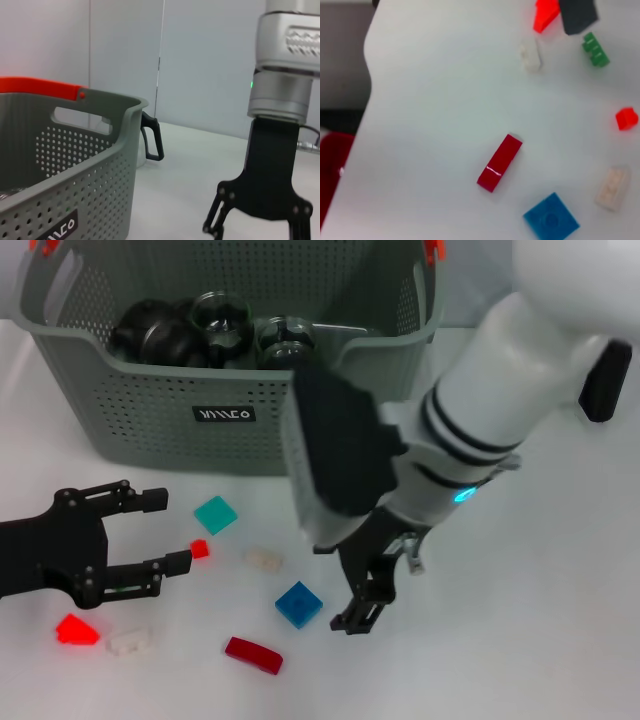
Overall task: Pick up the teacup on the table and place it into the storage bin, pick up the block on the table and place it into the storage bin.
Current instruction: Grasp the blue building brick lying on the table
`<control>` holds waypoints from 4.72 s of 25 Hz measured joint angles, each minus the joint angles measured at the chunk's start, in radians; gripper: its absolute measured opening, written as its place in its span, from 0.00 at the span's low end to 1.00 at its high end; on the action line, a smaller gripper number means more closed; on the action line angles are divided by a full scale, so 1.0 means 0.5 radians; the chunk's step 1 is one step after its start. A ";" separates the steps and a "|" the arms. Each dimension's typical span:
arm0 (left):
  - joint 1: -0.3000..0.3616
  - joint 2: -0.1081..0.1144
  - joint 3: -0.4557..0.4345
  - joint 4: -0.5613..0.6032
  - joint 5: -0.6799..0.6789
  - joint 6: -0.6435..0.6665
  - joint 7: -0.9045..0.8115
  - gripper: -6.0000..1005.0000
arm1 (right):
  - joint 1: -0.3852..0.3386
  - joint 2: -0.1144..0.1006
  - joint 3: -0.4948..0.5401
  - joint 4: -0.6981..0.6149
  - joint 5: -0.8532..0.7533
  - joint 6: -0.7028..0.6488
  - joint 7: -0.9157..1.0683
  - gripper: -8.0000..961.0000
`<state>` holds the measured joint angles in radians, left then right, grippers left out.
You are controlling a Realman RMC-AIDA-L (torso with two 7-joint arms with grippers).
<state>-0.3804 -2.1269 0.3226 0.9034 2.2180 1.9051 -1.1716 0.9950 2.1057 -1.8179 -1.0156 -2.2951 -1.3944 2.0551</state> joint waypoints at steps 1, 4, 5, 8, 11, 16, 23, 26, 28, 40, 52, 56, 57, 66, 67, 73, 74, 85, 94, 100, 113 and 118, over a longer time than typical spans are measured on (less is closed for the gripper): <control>0.000 0.000 -0.002 -0.001 0.000 0.000 0.000 0.78 | 0.013 0.003 -0.056 0.000 0.000 0.045 -0.007 0.95; -0.003 0.000 -0.005 -0.001 -0.002 0.000 0.000 0.78 | 0.037 0.011 -0.181 0.001 0.000 0.140 -0.013 0.95; -0.004 0.000 -0.005 -0.002 -0.003 0.000 -0.001 0.78 | 0.044 0.014 -0.219 0.001 -0.001 0.165 -0.013 0.95; -0.007 0.001 -0.006 -0.009 -0.003 0.000 -0.001 0.78 | 0.050 0.019 -0.318 0.011 -0.001 0.249 -0.014 0.95; -0.011 0.001 -0.008 -0.016 -0.003 0.000 -0.001 0.78 | 0.055 0.023 -0.399 0.043 0.002 0.331 -0.015 0.95; -0.014 0.002 -0.010 -0.026 -0.003 -0.003 0.001 0.78 | 0.065 0.033 -0.466 0.119 0.030 0.459 -0.006 0.95; -0.011 0.002 -0.025 -0.028 -0.003 -0.003 0.007 0.78 | 0.053 0.015 -0.425 0.116 0.142 0.478 0.102 0.95; -0.013 0.002 -0.032 -0.028 -0.003 -0.003 0.010 0.78 | 0.054 0.012 -0.384 0.114 0.131 0.418 0.237 0.95; -0.014 0.002 -0.034 -0.028 -0.003 -0.003 0.011 0.78 | 0.059 0.006 -0.356 0.112 0.123 0.371 0.338 0.95; -0.026 0.018 -0.035 -0.010 0.005 -0.030 0.063 0.78 | 0.141 0.005 -0.196 0.164 0.120 0.181 1.201 0.95; -0.062 0.029 -0.034 -0.009 0.000 -0.058 0.117 0.78 | 0.261 0.016 -0.158 0.443 0.341 0.258 1.639 0.95; -0.063 0.029 -0.035 -0.012 -0.002 -0.059 0.118 0.78 | 0.278 0.019 -0.213 0.482 0.390 0.301 1.630 0.95; -0.063 0.029 -0.035 -0.014 -0.002 -0.059 0.118 0.78 | 0.278 0.019 -0.232 0.485 0.389 0.321 1.628 0.95; -0.052 0.022 -0.035 -0.024 -0.003 -0.058 0.122 0.78 | 0.261 0.019 -0.368 0.502 0.337 0.524 1.545 0.95; -0.052 0.021 -0.035 -0.024 -0.003 -0.058 0.122 0.78 | 0.260 0.022 -0.375 0.505 0.334 0.536 1.534 0.95; -0.052 0.016 -0.035 -0.037 -0.003 -0.058 0.139 0.78 | 0.250 0.032 -0.431 0.523 0.344 0.618 1.478 0.95; -0.052 0.016 -0.036 -0.043 -0.003 -0.058 0.144 0.78 | 0.245 0.033 -0.440 0.523 0.345 0.629 1.473 0.95; -0.052 0.010 -0.038 -0.076 -0.006 -0.080 0.164 0.78 | 0.189 0.038 -0.486 0.525 0.351 0.705 1.377 0.95; -0.054 0.011 -0.038 -0.081 -0.006 -0.080 0.169 0.78 | 0.182 0.038 -0.526 0.525 0.354 0.735 1.320 0.95; -0.058 0.011 -0.038 -0.090 -0.006 -0.090 0.170 0.78 | 0.182 0.038 -0.551 0.525 0.354 0.752 1.317 0.95; -0.067 0.014 -0.038 -0.098 -0.006 -0.104 0.171 0.78 | 0.182 0.038 -0.552 0.525 0.352 0.743 1.317 0.89; -0.068 0.014 -0.038 -0.098 -0.006 -0.107 0.171 0.78 | 0.186 0.038 -0.552 0.525 0.349 0.737 1.317 0.73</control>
<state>-0.4143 -2.1199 0.3037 0.8543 2.2150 1.8518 -1.0860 1.0882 2.1245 -2.0939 -0.7533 -2.1208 -1.0257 2.7135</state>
